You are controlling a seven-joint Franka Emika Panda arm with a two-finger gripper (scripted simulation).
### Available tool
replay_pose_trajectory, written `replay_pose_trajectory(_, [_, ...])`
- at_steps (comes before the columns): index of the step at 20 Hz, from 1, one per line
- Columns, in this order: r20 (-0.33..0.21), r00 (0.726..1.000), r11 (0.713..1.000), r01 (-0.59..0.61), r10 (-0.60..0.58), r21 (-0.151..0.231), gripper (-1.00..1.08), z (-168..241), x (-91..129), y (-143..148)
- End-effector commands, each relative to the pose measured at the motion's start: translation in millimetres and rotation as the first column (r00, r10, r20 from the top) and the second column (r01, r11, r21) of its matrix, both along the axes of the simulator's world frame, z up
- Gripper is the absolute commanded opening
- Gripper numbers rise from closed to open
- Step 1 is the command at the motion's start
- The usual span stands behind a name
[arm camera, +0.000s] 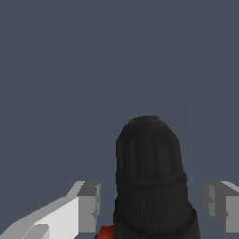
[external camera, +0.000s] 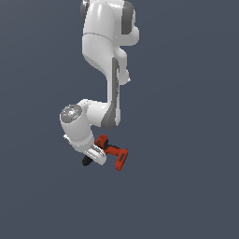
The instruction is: Pick up the object and move it to a goal position.
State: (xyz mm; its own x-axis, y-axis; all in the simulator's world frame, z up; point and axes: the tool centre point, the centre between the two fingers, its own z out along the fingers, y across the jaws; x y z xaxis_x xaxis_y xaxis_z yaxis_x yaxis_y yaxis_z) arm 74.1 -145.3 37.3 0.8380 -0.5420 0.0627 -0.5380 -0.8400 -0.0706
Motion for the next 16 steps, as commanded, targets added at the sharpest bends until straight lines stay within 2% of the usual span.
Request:
replay_pose_trajectory(1, [0.0,1.0,1.0,0.001,-0.001,0.0,0.68,-8.5,0.4,0.1])
replay_pose_trajectory(4, [0.0,1.0,1.0,0.002,-0.002,0.0,0.68,-11.7,0.6,0.1])
replay_pose_trajectory(5, [0.0,1.0,1.0,0.002,-0.002,0.0,-1.0,-11.7,0.6,0.1])
replay_pose_trajectory(16, [0.0,1.0,1.0,0.001,-0.001,0.001,-1.0,-10.8,0.4,0.9])
